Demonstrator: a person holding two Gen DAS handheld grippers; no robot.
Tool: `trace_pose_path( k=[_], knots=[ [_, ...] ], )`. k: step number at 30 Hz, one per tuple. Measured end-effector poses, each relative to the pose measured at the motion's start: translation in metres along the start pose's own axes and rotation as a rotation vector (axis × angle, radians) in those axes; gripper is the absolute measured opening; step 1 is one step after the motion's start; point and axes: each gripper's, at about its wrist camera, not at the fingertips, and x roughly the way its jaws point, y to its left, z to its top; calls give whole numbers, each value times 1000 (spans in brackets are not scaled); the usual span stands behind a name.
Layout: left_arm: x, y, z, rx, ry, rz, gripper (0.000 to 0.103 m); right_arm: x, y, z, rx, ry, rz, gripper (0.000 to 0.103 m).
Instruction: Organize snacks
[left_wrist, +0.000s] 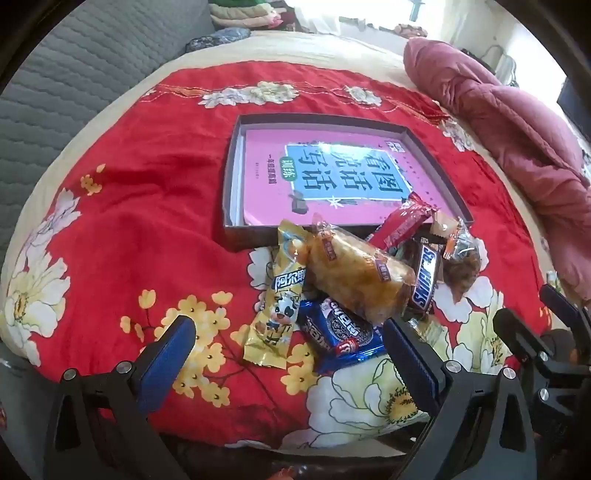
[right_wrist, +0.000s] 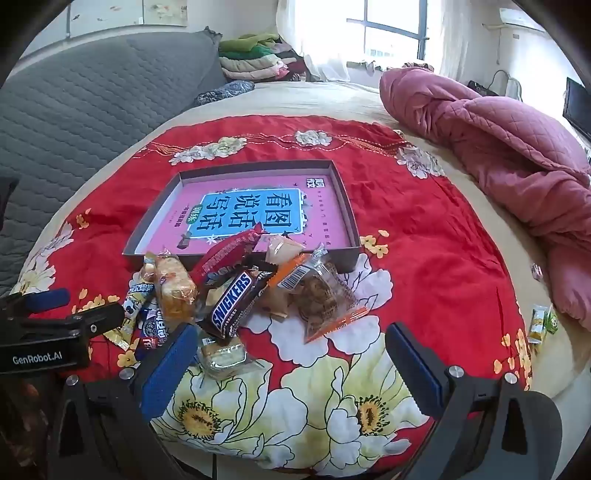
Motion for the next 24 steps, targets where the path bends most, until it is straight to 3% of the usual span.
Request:
trace_pose_path(
  k=[5,24],
  knots=[
    [-3,5,-3,-2,-18,7,101,-5,-3,5,-4,-9,-6,102],
    [2,-4,-2,20,34,10,101,4,-5,-2,19,11,-11,102]
  ],
)
